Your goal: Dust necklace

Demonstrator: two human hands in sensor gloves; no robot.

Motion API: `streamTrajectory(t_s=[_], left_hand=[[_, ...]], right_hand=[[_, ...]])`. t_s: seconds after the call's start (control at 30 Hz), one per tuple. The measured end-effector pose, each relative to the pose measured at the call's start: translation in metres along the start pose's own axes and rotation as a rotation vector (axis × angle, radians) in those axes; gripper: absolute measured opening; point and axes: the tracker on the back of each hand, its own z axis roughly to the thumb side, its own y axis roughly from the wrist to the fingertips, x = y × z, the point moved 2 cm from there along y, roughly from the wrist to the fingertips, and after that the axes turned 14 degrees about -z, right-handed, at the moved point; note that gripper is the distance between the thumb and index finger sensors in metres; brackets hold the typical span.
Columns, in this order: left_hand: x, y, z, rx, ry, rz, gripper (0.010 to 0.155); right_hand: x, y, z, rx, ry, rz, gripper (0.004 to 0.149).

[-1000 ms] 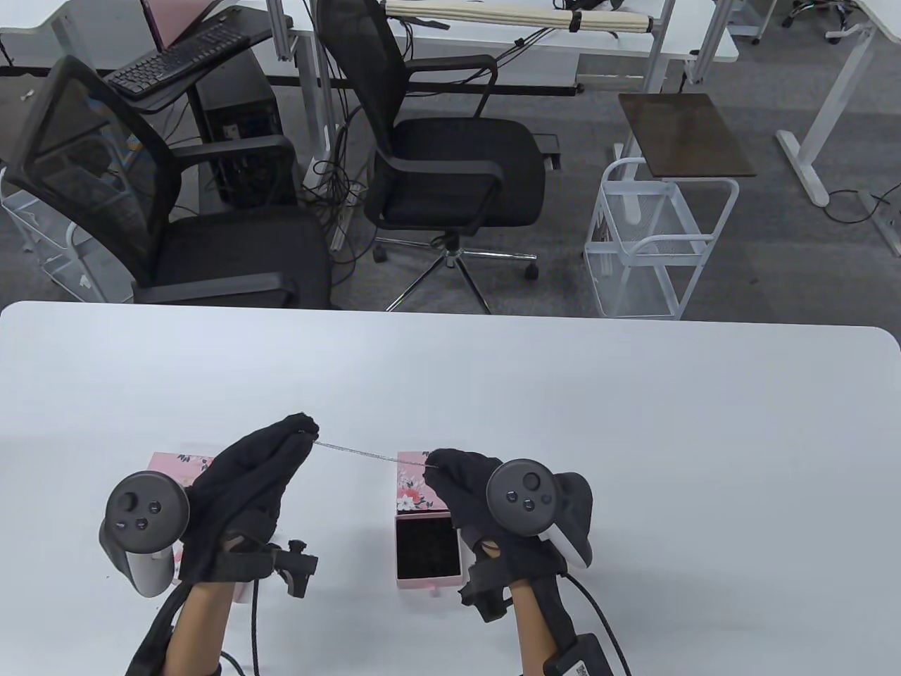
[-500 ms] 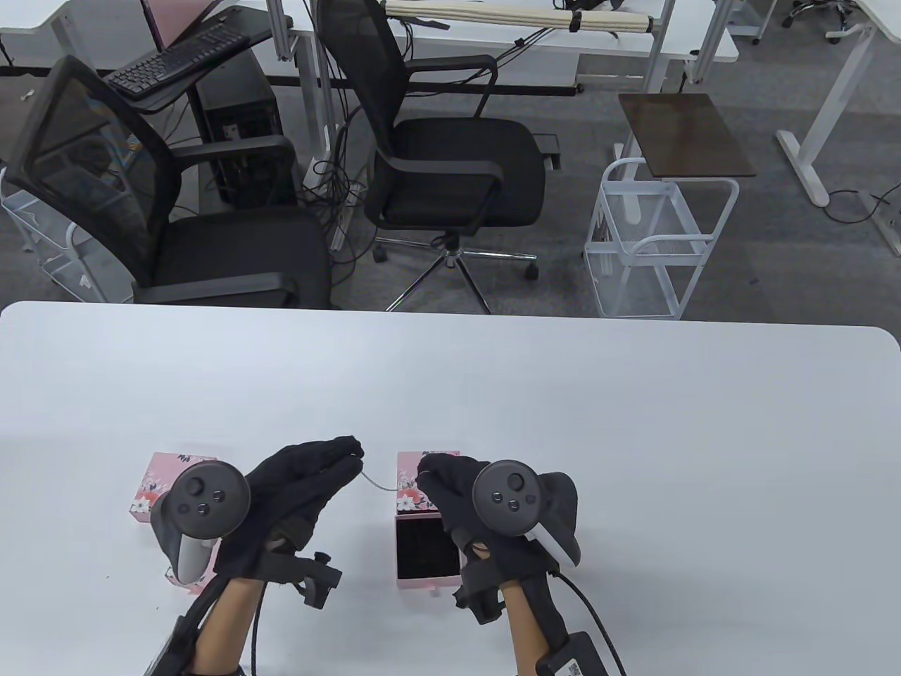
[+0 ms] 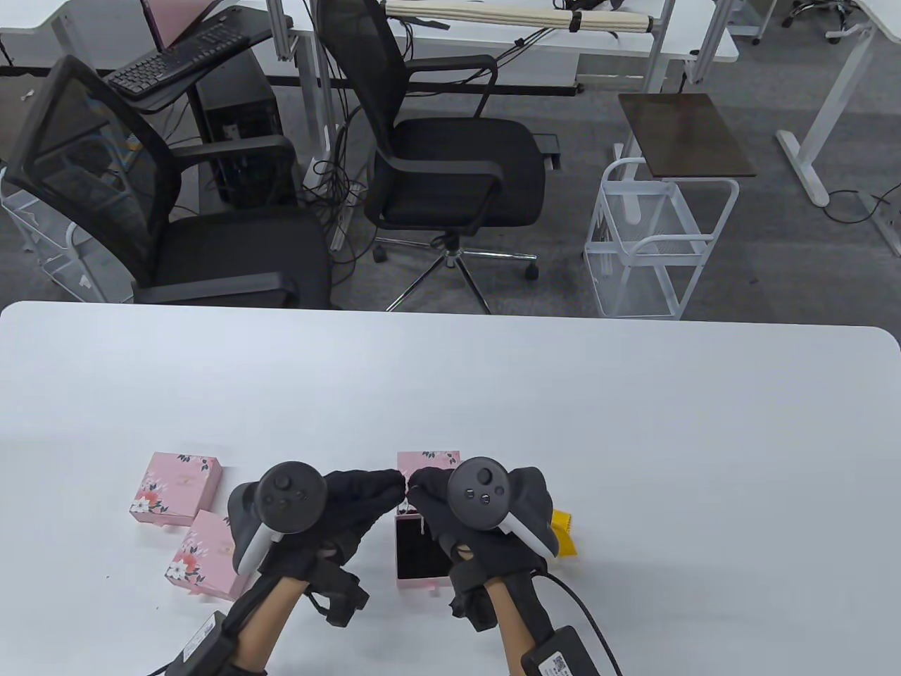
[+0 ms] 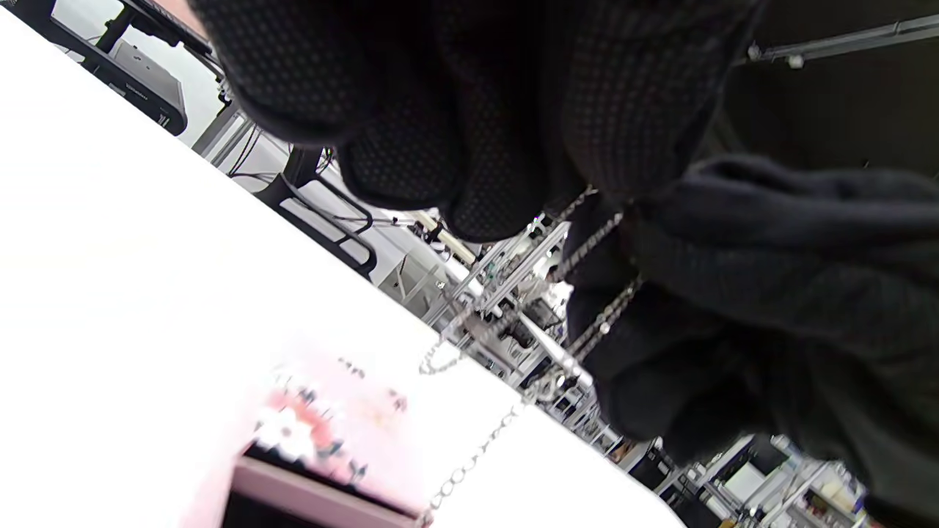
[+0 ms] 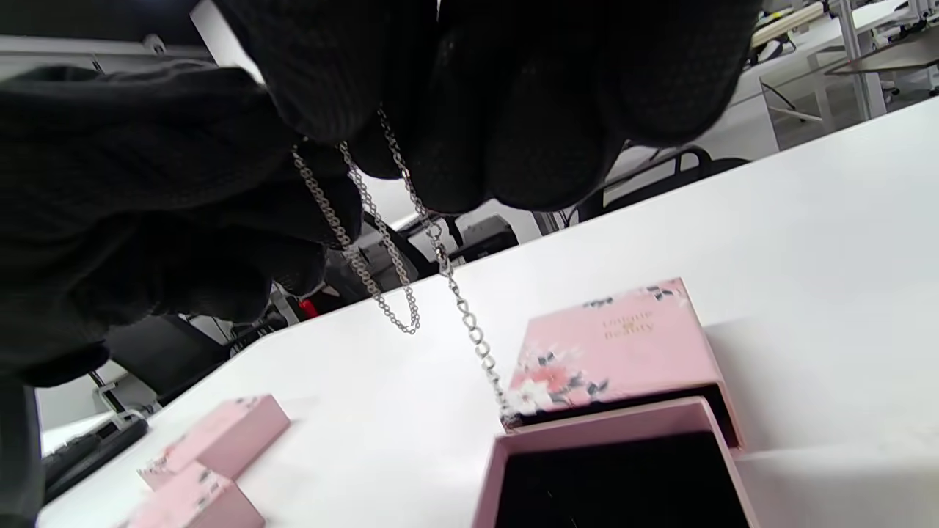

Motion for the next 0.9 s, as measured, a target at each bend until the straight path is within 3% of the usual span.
streamTrajectory(t_s=[0.4,0.9], left_hand=[[0.037,0.015,-0.012,-0.078,0.14,-0.102,0.037],[0.066,0.025,-0.017,-0.145,0.334,-0.187,0.037]], right_hand=[[-0.037,0.005,-0.02,-0.083,-0.12,0.194,0.037],[-0.061,0.004,-0.028,-0.115,-0.299,0.285,0.038]])
